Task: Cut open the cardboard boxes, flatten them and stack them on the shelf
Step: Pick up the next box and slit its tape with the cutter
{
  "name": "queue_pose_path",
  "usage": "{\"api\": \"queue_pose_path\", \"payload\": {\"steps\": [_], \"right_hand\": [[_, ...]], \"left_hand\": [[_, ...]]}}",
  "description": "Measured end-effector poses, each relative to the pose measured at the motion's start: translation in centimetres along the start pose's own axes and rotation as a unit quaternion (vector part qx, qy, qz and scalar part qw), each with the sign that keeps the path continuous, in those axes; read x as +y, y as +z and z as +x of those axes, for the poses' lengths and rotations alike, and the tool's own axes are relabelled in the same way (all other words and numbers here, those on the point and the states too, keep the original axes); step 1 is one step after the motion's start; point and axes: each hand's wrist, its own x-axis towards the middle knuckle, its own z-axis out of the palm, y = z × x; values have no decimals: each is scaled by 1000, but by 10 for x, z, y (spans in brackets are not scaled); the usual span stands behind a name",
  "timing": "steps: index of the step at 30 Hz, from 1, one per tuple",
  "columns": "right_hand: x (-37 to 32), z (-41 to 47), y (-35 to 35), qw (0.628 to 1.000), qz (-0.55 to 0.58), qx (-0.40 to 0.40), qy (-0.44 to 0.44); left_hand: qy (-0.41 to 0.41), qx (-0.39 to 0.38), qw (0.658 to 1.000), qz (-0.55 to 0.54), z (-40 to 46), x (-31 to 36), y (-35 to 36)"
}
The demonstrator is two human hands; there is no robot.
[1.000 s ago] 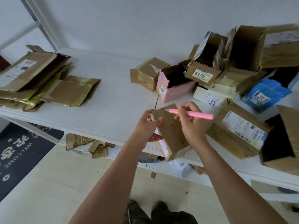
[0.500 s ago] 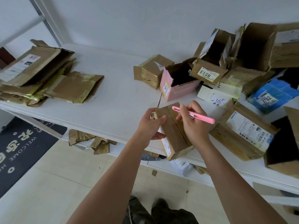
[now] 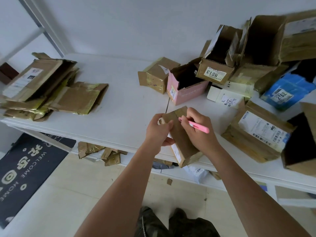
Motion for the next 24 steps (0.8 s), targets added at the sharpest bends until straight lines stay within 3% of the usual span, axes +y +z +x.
{"api": "queue_pose_path", "payload": {"steps": [10, 15, 18, 21, 24], "right_hand": [[-12, -53, -44, 993, 72, -55, 79], [-17, -93, -64, 986, 131, -10, 100], [-16, -96, -66, 974, 162, 60, 147], [-8, -92, -63, 910, 283, 189, 238], [2, -89, -55, 834, 380, 273, 294]], "left_hand": [[9, 32, 999, -2, 0, 2, 4], [17, 43, 999, 11, 0, 3, 7], [22, 55, 998, 6, -4, 5, 9], [46, 85, 994, 55, -8, 5, 9], [89, 129, 959, 238, -12, -2, 3]]}}
